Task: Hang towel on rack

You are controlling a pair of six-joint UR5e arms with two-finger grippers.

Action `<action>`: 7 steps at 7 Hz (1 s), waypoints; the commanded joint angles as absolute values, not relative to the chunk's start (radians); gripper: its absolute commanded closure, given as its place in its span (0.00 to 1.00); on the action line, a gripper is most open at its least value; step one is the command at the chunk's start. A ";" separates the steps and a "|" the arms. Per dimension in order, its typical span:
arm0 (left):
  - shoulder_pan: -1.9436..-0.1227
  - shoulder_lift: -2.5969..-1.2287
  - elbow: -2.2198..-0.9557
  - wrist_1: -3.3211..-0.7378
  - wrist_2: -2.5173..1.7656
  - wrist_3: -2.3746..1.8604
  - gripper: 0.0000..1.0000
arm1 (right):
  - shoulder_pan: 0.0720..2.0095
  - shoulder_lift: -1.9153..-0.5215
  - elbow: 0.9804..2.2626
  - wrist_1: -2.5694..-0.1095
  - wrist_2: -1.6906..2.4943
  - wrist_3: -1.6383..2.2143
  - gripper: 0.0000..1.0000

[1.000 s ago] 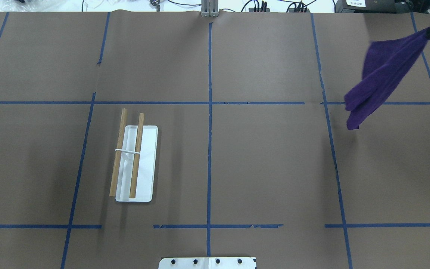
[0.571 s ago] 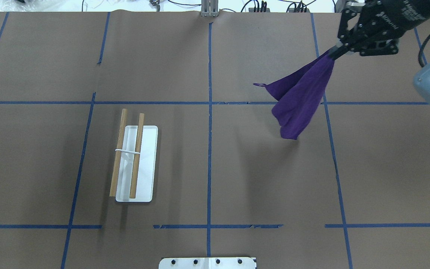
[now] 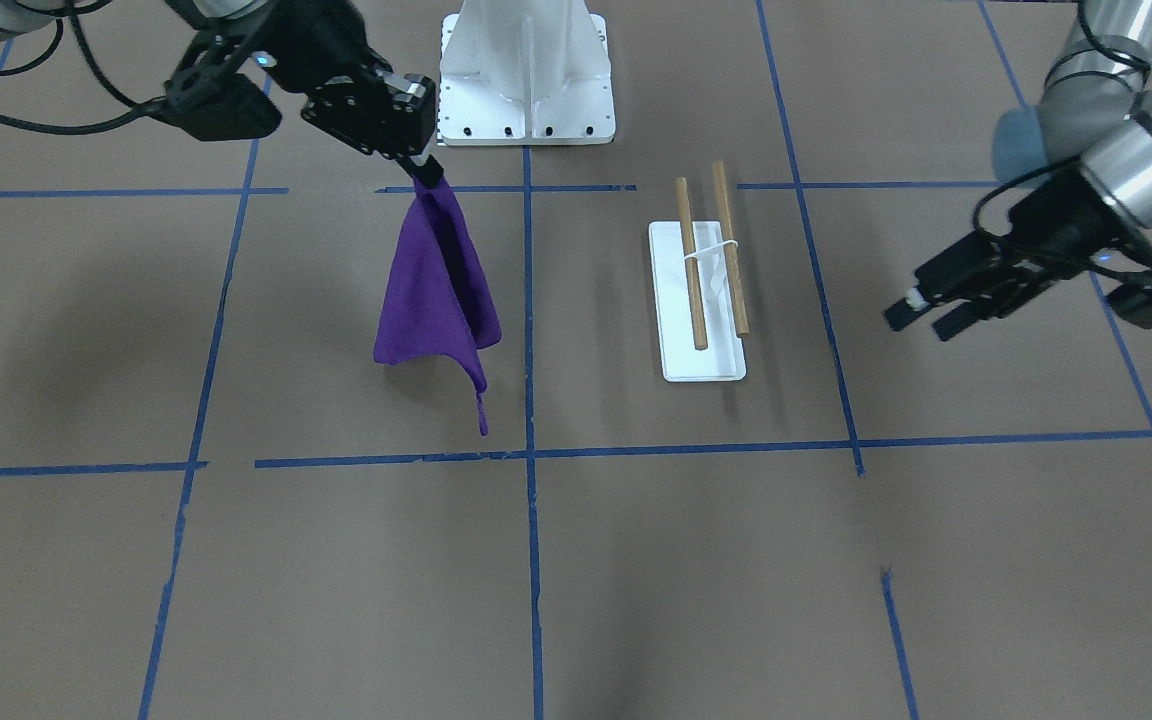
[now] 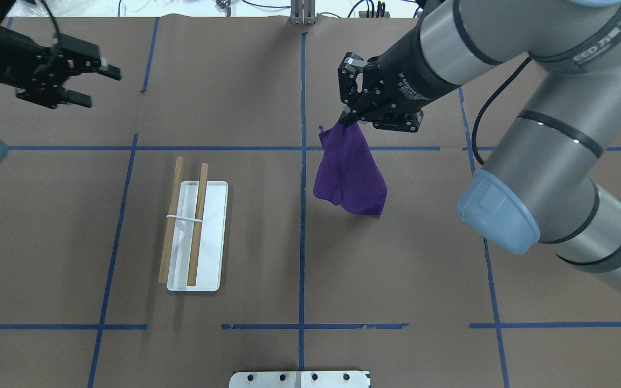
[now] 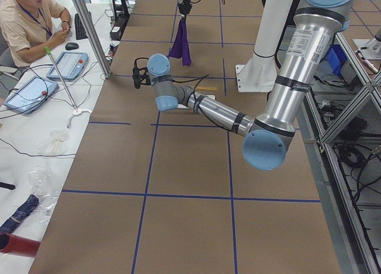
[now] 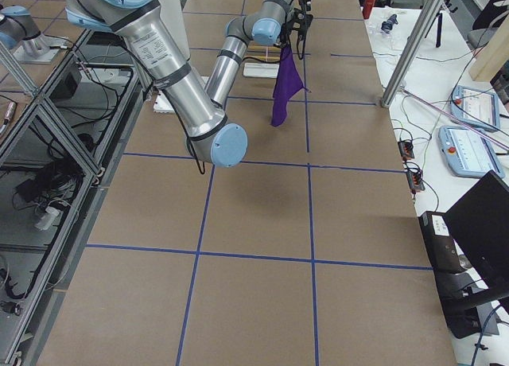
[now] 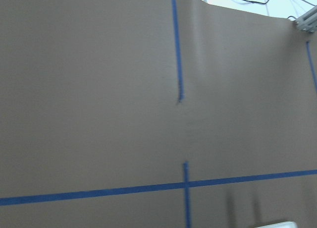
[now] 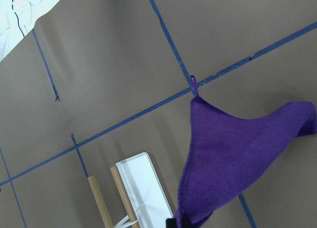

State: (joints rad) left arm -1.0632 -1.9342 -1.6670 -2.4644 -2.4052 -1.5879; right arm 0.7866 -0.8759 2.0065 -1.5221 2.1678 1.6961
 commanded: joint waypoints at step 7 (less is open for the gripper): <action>-0.804 -2.197 -1.697 -2.430 -2.327 -2.256 0.10 | 0.704 -0.759 1.942 -1.491 2.115 1.571 1.00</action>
State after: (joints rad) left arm -0.8324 -2.1825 -1.6943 -2.4339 -2.3271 -2.2288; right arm 0.7170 -0.7607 1.9424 -1.4915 2.1243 1.5725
